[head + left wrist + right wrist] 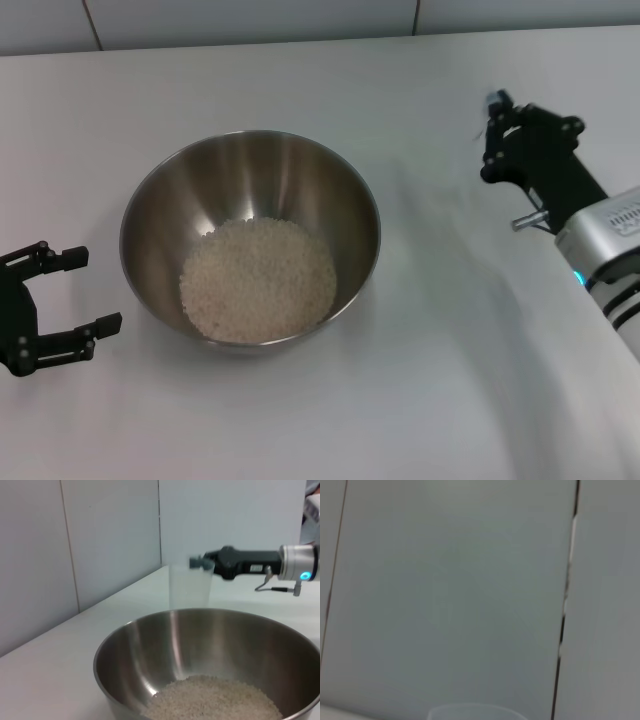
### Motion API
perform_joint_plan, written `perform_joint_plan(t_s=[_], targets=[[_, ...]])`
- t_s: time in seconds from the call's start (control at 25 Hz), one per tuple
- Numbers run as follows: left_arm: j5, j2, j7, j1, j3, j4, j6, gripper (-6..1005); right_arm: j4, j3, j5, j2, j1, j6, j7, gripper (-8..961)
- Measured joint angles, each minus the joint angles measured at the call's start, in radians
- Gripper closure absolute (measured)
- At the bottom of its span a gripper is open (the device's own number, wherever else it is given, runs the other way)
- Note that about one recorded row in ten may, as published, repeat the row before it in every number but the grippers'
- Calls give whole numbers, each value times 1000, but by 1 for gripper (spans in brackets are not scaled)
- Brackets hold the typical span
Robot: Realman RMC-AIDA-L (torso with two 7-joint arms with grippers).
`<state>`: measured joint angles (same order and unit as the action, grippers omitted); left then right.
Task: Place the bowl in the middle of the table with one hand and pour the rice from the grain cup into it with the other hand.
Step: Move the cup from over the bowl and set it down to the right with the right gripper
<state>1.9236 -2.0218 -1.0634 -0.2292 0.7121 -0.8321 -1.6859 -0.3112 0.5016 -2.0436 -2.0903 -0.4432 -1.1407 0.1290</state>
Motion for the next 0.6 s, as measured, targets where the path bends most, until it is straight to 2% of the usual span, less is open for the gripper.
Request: perform_joint_plan(t_s=[0.12, 0.6], targets=[[0, 0, -1, -3, 1, -1, 0, 163, 4, -14, -7, 1, -20, 69, -4, 931], [0, 0, -8, -10, 1, -5, -1, 164, 1, -69, -12, 3, -65, 185, -7, 878]])
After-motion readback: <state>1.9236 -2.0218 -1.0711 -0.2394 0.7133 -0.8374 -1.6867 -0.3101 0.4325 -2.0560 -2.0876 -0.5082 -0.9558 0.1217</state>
